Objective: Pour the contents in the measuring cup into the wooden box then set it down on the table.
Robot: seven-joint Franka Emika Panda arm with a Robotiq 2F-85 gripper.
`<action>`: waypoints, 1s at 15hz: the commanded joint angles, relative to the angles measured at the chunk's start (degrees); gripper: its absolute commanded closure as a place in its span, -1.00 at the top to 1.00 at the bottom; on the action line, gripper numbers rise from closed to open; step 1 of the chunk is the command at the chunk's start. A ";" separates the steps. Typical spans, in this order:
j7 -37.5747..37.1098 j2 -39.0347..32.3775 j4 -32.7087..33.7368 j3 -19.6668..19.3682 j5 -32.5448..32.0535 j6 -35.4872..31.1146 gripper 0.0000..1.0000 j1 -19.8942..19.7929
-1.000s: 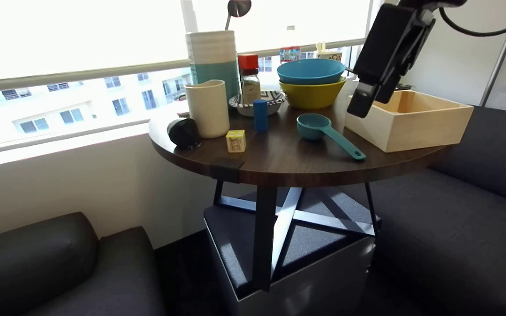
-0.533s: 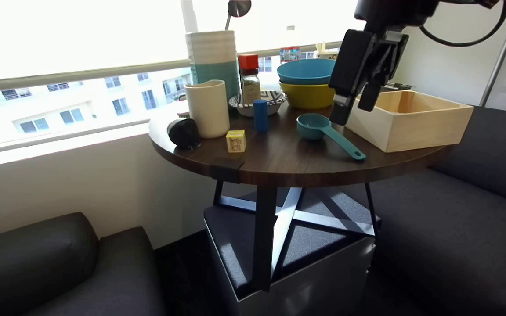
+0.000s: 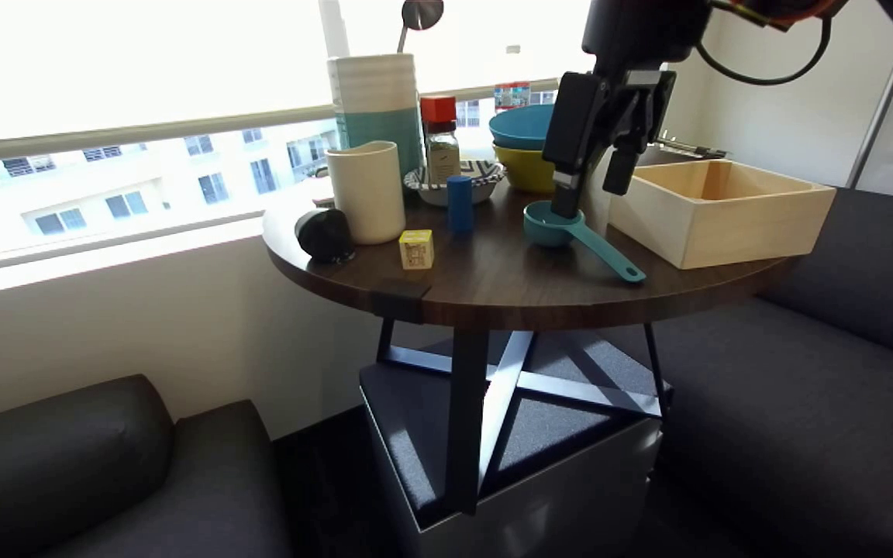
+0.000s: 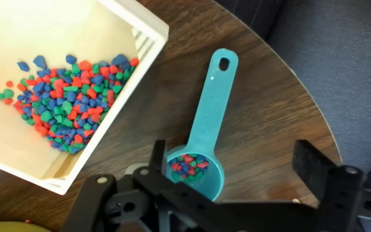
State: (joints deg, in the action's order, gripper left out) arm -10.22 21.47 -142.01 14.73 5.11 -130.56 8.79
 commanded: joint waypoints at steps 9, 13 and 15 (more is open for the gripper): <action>-1.69 -11.39 8.27 -1.59 -6.29 -2.32 1.00 -1.15; -1.70 -13.25 9.32 -2.32 -6.56 -2.21 1.00 -1.08; -1.66 -13.76 9.69 -2.67 -6.63 -2.02 1.00 -1.04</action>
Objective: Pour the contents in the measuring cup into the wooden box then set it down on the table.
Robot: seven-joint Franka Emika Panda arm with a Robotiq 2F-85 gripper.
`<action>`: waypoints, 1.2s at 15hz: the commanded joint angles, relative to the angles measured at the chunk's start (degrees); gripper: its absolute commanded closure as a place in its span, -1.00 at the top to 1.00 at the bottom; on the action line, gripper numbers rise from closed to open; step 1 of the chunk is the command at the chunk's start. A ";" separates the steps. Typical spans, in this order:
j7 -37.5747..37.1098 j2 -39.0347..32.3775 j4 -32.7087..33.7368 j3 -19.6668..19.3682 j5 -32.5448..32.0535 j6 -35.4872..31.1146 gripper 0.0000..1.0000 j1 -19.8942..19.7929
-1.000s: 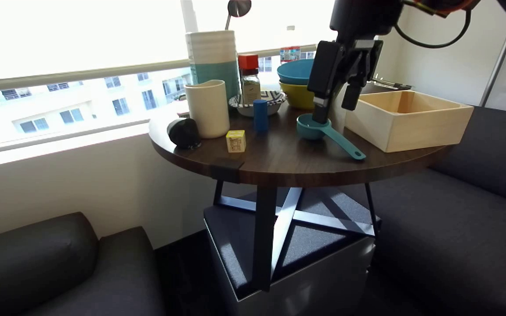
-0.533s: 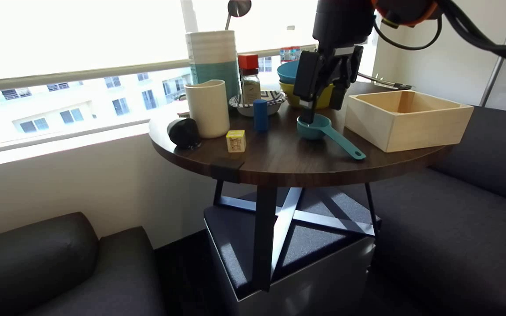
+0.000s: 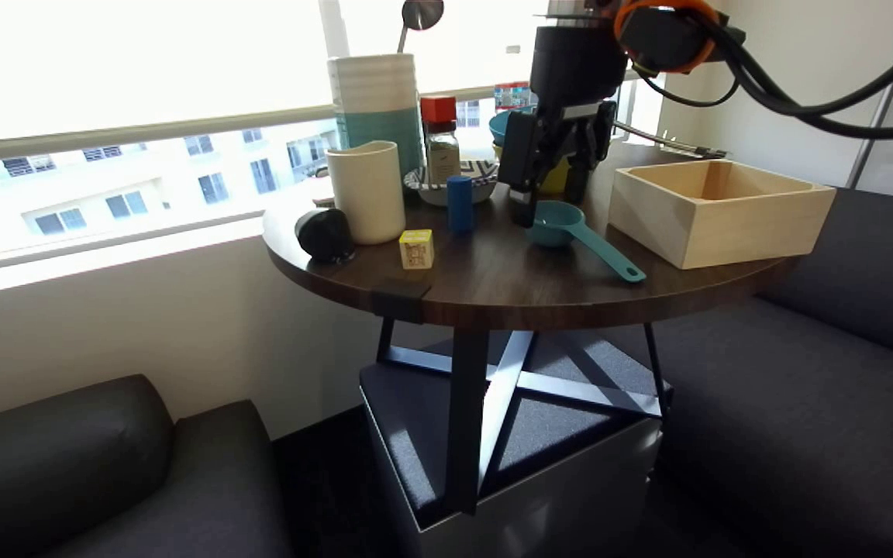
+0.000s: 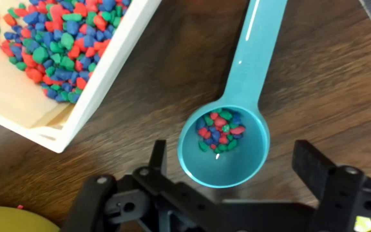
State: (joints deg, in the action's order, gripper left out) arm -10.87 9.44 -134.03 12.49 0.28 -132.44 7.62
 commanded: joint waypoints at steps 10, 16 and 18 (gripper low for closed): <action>-0.97 -2.48 2.28 -1.09 -1.80 0.16 0.95 0.25; -2.11 -2.12 2.15 -0.99 -0.75 2.24 1.00 0.52; -2.66 -2.08 2.16 -0.89 -0.96 2.65 1.00 0.56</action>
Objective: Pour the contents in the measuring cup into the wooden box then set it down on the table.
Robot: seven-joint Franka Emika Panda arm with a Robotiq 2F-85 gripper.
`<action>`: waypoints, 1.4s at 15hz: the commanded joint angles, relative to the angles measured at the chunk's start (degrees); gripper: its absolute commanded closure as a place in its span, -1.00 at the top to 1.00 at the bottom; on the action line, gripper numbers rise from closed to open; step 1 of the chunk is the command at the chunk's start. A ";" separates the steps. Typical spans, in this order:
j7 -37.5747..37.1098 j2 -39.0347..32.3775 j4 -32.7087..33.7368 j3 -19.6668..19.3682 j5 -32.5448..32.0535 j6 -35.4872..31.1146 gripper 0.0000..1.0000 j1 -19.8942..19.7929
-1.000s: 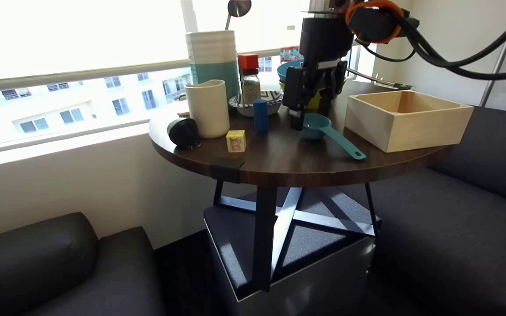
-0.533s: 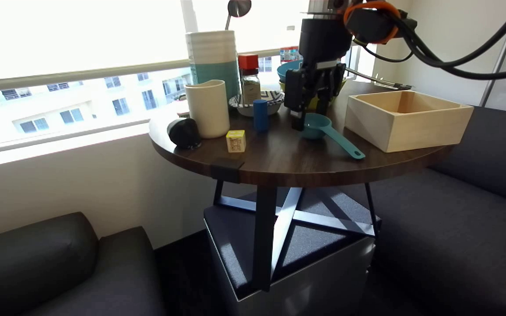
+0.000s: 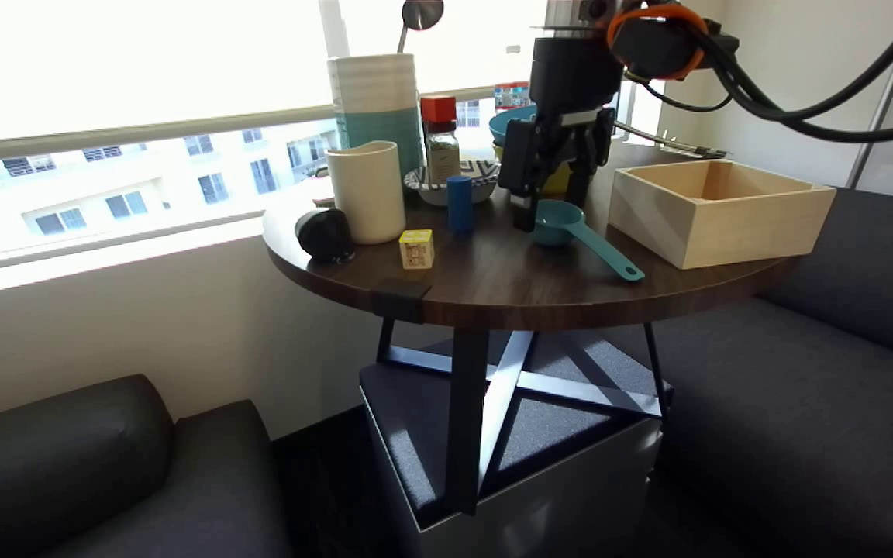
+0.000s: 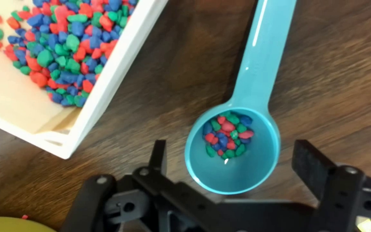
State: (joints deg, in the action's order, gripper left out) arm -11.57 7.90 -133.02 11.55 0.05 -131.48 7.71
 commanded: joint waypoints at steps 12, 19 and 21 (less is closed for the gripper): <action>-3.62 0.30 1.66 0.35 -0.93 3.77 -0.18 0.69; -3.55 5.30 4.80 1.24 -2.53 9.77 -0.19 1.21; -3.25 7.30 5.83 1.42 -3.40 13.04 -0.19 0.96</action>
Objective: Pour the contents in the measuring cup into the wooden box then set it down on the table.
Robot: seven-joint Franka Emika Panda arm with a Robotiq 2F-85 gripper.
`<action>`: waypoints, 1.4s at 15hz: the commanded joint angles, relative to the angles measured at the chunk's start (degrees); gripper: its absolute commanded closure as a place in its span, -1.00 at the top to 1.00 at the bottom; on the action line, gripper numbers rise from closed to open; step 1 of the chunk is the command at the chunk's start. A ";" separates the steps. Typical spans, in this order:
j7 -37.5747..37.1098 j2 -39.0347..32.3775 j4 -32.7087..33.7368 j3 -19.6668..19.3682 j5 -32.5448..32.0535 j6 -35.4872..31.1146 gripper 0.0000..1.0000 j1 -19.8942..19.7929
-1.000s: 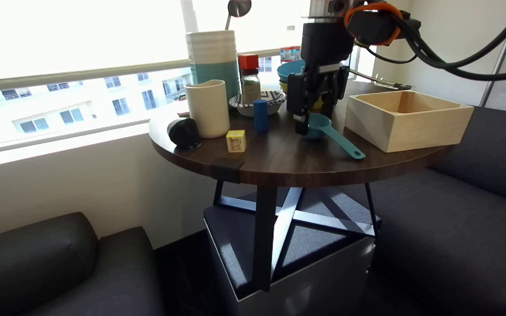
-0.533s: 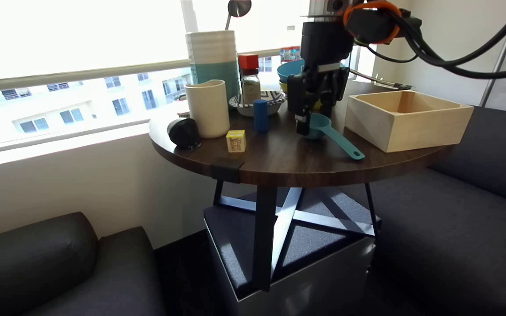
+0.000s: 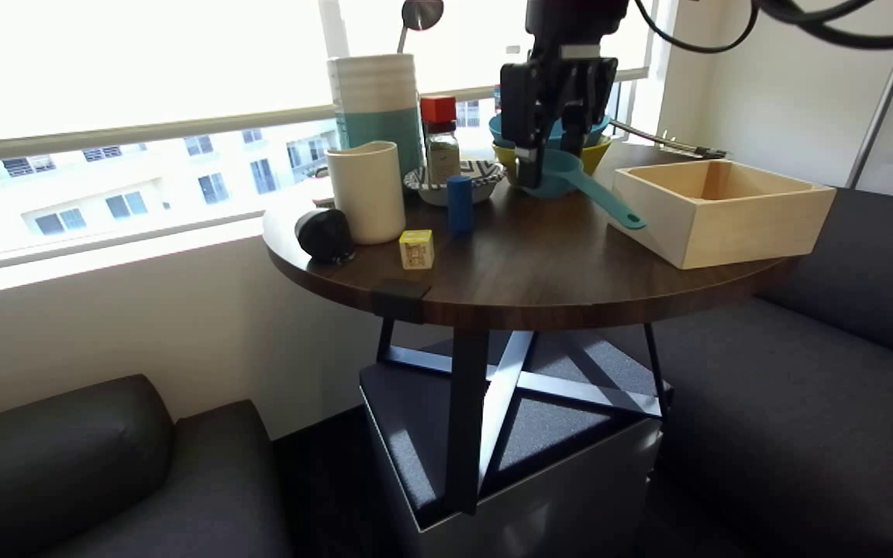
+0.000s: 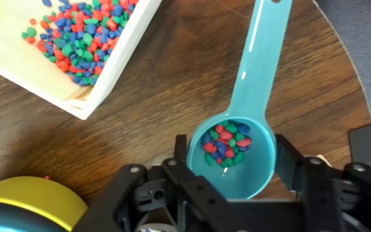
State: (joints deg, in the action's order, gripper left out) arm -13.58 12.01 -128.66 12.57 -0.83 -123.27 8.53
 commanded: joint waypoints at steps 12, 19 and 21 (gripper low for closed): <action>4.84 5.88 6.83 0.33 -12.38 26.87 -0.19 -0.53; 8.81 6.13 4.04 -1.01 -14.96 24.32 -0.19 -0.03; 8.14 5.07 5.04 -0.71 -14.46 25.96 0.31 0.05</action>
State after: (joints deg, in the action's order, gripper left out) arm -5.35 17.15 -123.79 12.05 -15.24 -97.52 8.31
